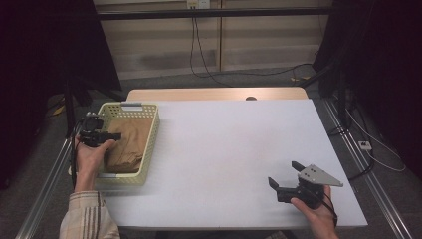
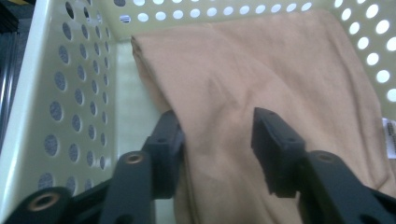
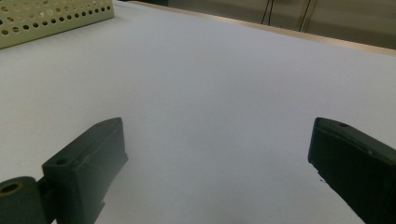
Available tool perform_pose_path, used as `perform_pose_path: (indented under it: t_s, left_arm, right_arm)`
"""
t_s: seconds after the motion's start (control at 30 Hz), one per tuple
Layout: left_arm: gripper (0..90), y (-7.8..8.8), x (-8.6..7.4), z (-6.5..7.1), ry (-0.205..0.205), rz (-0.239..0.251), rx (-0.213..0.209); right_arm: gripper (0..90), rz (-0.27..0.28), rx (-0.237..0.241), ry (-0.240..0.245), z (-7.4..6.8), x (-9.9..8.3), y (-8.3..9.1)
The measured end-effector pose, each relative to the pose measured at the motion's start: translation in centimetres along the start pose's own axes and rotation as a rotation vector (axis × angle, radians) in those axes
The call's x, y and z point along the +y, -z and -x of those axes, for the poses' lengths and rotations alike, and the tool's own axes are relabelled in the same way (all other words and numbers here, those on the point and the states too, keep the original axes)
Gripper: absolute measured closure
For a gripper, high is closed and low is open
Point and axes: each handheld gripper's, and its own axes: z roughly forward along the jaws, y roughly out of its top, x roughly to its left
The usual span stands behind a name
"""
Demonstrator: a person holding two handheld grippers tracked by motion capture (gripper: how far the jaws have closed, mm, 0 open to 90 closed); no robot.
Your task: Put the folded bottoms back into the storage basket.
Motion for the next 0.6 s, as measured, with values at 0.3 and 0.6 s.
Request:
perform_pose_path:
  t_s: [0.3,0.6]
  left_arm:
    - [28.6,0.45,0.26,-0.34,0.024,0.023,-0.043]
    - [14.4,1.09,0.35,0.01,0.0,0.082,0.027]
  right_arm:
    - [4.2,0.008,-0.002,-0.004,0.05,0.05,0.04]
    - [4.1,0.003,0.002,0.006,-0.01,0.07,-0.04]
